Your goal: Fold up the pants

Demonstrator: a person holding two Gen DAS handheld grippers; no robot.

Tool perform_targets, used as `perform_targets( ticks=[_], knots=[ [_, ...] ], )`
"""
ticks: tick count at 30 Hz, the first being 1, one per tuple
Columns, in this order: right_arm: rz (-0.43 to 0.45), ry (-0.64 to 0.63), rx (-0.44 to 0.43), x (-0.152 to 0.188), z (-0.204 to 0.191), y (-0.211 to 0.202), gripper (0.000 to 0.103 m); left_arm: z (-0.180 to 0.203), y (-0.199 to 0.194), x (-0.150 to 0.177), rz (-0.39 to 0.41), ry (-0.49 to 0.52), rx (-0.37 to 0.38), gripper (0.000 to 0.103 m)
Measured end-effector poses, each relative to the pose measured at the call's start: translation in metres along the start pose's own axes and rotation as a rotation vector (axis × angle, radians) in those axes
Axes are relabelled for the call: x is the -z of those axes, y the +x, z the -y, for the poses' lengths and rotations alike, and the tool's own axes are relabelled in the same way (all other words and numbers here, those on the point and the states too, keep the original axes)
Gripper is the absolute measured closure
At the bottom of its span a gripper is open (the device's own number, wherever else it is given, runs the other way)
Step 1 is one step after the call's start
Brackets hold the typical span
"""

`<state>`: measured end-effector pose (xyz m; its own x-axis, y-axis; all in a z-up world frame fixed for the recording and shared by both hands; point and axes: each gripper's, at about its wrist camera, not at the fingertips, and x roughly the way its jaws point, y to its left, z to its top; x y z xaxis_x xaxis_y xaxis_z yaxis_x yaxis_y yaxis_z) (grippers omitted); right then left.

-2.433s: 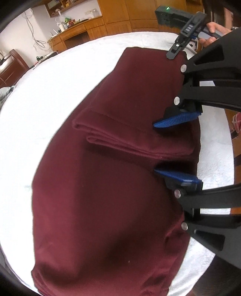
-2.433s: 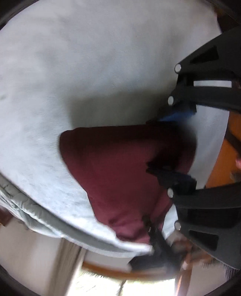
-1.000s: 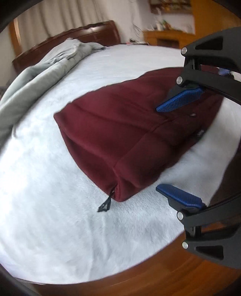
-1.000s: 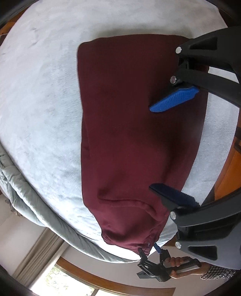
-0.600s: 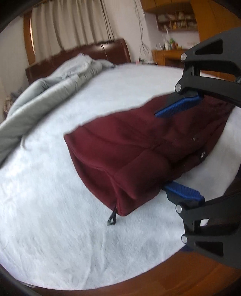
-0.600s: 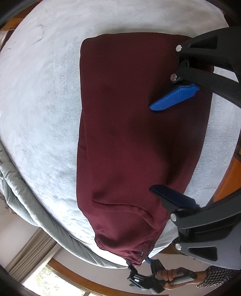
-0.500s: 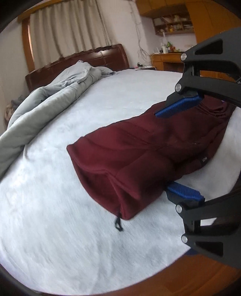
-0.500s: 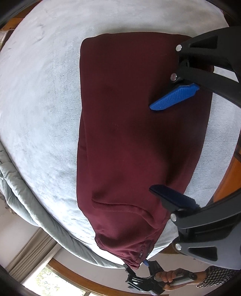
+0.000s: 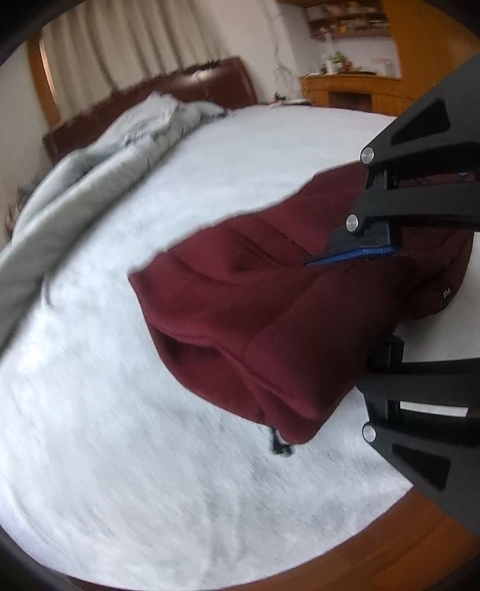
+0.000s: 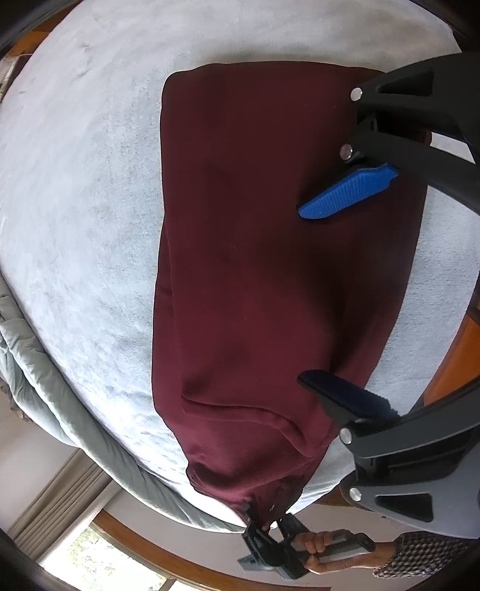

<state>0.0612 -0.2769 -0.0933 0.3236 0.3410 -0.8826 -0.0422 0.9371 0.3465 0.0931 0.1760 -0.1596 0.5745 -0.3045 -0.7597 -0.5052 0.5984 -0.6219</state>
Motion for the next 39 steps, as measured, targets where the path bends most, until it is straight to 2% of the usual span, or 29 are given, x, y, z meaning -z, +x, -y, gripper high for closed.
perform_targets(
  ticks=[2, 4, 8, 10, 12, 17, 20, 27, 30, 35, 39],
  knots=[
    [0.01, 0.021, -0.022, 0.001, 0.002, -0.006, 0.02, -0.001, -0.009, 0.003, 0.017, -0.007, 0.039, 0.075],
    [0.037, 0.055, -0.058, 0.0, 0.008, -0.019, 0.02, 0.01, -0.021, 0.008, 0.053, 0.03, 0.061, 0.076],
    [0.087, 0.061, -0.059, -0.003, 0.017, -0.045, 0.02, 0.051, -0.044, 0.019, 0.115, 0.14, 0.129, 0.076],
    [0.11, 0.065, -0.056, -0.003, 0.022, -0.057, 0.02, 0.083, -0.05, 0.027, 0.133, 0.217, 0.167, 0.076],
    [0.137, 0.082, -0.055, -0.001, 0.031, -0.069, 0.02, 0.123, -0.055, 0.044, 0.15, 0.349, 0.186, 0.076],
    [0.162, 0.114, -0.06, 0.002, 0.05, -0.08, 0.02, 0.197, -0.051, 0.092, 0.131, 0.601, 0.187, 0.075],
    [0.17, 0.13, -0.07, 0.004, 0.057, -0.081, 0.02, 0.222, -0.037, 0.124, 0.093, 0.718, 0.167, 0.075],
    [0.174, 0.128, -0.114, 0.002, 0.064, -0.079, 0.02, 0.24, -0.004, 0.183, -0.038, 0.839, 0.15, 0.075],
    [0.172, 0.094, -0.138, 0.002, 0.058, -0.076, 0.02, 0.24, 0.018, 0.207, -0.094, 0.906, 0.108, 0.075],
    [0.143, 0.088, -0.144, -0.001, 0.054, -0.063, 0.02, 0.236, 0.044, 0.235, -0.119, 0.973, 0.048, 0.074],
    [0.097, 0.136, -0.142, 0.002, 0.061, -0.043, 0.02, 0.232, 0.058, 0.246, -0.138, 1.0, 0.034, 0.065]
  ],
)
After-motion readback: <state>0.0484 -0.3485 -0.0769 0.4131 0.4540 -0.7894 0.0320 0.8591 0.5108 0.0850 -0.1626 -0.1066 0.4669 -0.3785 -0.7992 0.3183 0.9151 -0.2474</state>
